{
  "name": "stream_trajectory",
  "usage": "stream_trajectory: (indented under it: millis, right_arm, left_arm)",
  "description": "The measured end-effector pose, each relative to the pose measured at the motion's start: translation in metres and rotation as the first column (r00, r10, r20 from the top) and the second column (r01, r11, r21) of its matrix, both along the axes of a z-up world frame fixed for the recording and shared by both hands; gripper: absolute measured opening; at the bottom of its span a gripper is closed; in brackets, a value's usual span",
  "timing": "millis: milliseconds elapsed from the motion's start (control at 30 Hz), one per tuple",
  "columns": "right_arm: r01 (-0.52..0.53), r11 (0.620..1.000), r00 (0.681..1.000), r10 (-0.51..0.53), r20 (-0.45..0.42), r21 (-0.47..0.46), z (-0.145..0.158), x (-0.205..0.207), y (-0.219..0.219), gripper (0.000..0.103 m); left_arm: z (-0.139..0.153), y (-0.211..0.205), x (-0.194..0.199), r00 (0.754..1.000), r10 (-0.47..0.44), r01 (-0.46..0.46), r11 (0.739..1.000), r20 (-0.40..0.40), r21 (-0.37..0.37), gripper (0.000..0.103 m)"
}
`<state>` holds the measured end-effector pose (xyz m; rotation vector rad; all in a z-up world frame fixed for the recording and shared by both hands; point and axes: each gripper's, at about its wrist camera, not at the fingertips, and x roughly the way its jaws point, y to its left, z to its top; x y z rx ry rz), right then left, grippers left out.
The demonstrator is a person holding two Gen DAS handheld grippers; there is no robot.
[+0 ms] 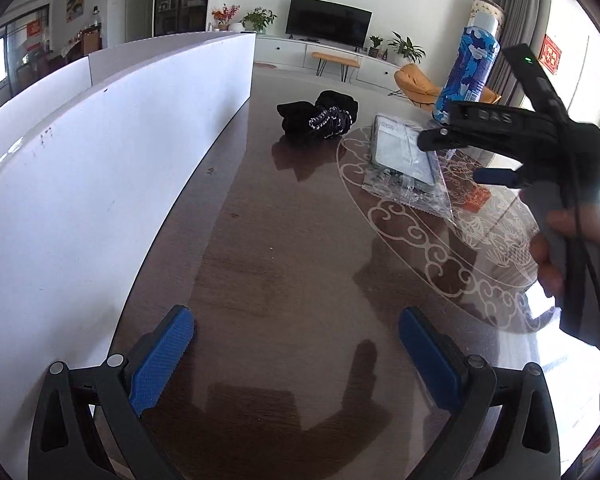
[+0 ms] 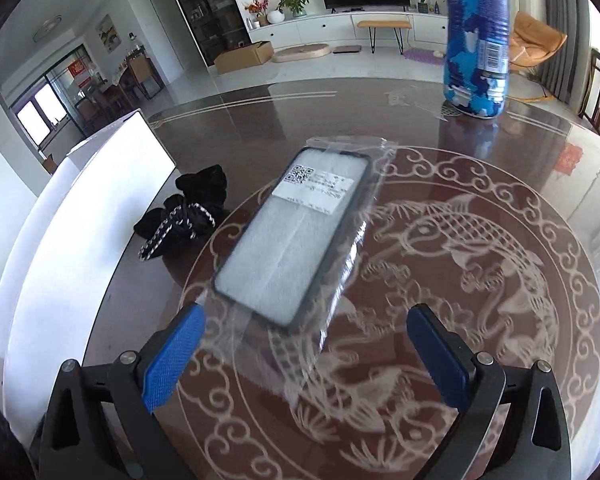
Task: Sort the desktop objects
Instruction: 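Lower the right tool onto the bagged black phone case and close it, then close the left tool on the black hair ties while the right tool holds the phone case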
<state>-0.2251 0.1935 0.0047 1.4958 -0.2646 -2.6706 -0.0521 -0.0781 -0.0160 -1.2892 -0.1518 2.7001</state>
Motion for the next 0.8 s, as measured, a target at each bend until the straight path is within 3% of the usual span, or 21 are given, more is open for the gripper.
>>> stream_trajectory:
  millis: [200, 333, 433, 500, 533, 567, 800]
  right_arm:
    - [0.086, 0.986, 0.994, -0.094, 0.050, 0.143, -0.019, -0.055, -0.027, 0.103]
    - [0.139, 0.972, 0.987, -0.152, 0.054, 0.191, -0.030, -0.063, -0.035, 0.103]
    - [0.125, 0.974, 0.990, -0.136, 0.043, 0.191, -0.031, -0.060, -0.035, 0.103]
    - [0.117, 0.974, 0.992, -0.122, 0.016, 0.193, -0.029, -0.052, -0.029, 0.095]
    - [0.113, 0.974, 0.993, -0.114, -0.007, 0.194, -0.027, -0.046, -0.026, 0.083]
    - [0.106, 0.975, 0.994, -0.105, -0.015, 0.195, -0.026, -0.040, -0.021, 0.079]
    - [0.043, 0.980, 0.998, -0.034, -0.051, 0.195, -0.028, 0.041, 0.034, 0.079]
  left_arm:
    - [0.000, 0.002, 0.000, 1.000, -0.006, 0.006, 1.000, 0.002, -0.003, 0.103]
    - [-0.001, 0.002, 0.000, 1.000, -0.007, 0.008, 1.000, 0.005, -0.012, 0.103]
    - [0.000, 0.002, -0.001, 1.000, -0.009, 0.009, 1.000, 0.007, -0.016, 0.103]
    - [0.000, 0.002, -0.002, 1.000, -0.009, 0.009, 1.000, 0.007, -0.014, 0.103]
    - [0.000, 0.002, -0.002, 1.000, -0.009, 0.009, 1.000, 0.006, -0.012, 0.103]
    - [0.000, 0.001, -0.002, 1.000, -0.009, 0.009, 1.000, 0.005, -0.011, 0.103]
    - [-0.001, 0.004, -0.003, 1.000, -0.014, 0.015, 1.000, 0.009, -0.028, 0.103]
